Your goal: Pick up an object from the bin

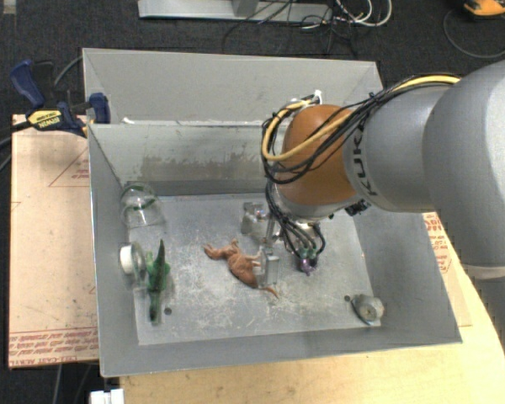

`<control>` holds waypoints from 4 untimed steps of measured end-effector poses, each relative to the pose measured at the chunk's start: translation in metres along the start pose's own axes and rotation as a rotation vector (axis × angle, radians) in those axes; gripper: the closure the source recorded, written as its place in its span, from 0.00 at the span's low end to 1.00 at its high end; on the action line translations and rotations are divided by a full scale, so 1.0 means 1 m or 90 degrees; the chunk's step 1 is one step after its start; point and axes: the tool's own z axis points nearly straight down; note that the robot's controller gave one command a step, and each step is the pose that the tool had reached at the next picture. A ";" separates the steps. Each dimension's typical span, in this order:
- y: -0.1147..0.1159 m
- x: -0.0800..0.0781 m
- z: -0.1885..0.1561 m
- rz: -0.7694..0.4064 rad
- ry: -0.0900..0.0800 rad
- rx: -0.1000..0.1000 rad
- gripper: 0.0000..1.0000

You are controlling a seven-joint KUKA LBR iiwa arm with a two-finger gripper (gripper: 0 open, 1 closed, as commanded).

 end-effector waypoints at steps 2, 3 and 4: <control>0.012 0.015 -0.001 0.048 0.002 -0.001 1.00; 0.012 0.010 -0.051 0.045 -0.003 -0.001 1.00; 0.011 0.006 -0.151 0.049 -0.001 -0.001 0.00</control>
Offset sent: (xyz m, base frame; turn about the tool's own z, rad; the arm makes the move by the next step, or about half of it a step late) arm 0.0000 0.0000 0.0000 0.0000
